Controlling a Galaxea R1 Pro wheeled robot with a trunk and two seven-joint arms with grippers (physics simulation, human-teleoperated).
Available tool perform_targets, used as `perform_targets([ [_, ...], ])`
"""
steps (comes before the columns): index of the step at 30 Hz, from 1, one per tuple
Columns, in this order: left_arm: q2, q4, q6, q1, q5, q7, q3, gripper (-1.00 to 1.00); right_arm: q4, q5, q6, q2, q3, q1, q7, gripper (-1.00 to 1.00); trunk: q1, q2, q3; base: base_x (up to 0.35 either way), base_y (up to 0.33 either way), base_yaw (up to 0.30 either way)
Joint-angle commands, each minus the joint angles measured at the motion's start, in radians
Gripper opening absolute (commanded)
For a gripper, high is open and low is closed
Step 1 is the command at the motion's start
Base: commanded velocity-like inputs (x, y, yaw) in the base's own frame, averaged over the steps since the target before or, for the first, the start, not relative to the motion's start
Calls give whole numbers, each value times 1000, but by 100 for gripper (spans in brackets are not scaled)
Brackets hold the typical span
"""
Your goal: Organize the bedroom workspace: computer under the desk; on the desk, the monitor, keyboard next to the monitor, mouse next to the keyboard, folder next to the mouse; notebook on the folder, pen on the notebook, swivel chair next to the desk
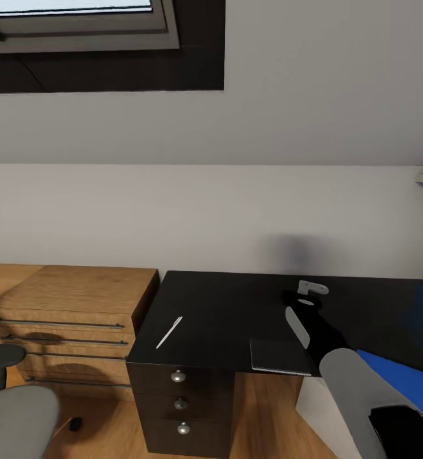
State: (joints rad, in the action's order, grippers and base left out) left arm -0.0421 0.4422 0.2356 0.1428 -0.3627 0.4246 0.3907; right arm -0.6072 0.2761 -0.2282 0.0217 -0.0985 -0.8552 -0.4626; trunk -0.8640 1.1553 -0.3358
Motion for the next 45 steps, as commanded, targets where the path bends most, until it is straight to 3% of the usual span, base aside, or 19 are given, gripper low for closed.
perform_targets([
  [1, 1, 0, 5, 1, -10, 6, 9, 100, -2, 6, -6, 2, -9, 0, -8, 100, 0, 1, -1, 35, 0, 0],
  [17, 1, 0, 6, 1, -10, 6, 8, 100, 11, -12, -7, 3, -14, 9, 8, 100, 0, 1, -1, 261, 0, 0],
  [22, 1, 4, 19, 1, -11, 5, 9, 100, 84, -19, -13, 1, -89, 12, 70, 100, 0, 1, -1, 175, 0, 0],
  [25, 1, 23, 24, 1, -11, 3, 8, 100, 111, -19, -21, 0, -107, 12, 78, 100, 0, 1, -1, 46, 0, 0],
  [35, 2, 83, 27, 1, -15, 3, 2, 100, 129, -11, -135, 1, -116, 11, 83, 100, 0, 1, -1, 7, 0, 0],
  [41, 4, 100, 27, 1, -16, 5, 0, 100, 130, -9, -243, 1, -116, 10, 83, 100, 0, 1, -1, 0, 0, 0],
  [45, 5, 120, 27, 1, -17, 5, 0, 100, 131, -9, -257, 1, -116, 10, 83, 100, 0, 1, -1, 0, 0, 0],
])
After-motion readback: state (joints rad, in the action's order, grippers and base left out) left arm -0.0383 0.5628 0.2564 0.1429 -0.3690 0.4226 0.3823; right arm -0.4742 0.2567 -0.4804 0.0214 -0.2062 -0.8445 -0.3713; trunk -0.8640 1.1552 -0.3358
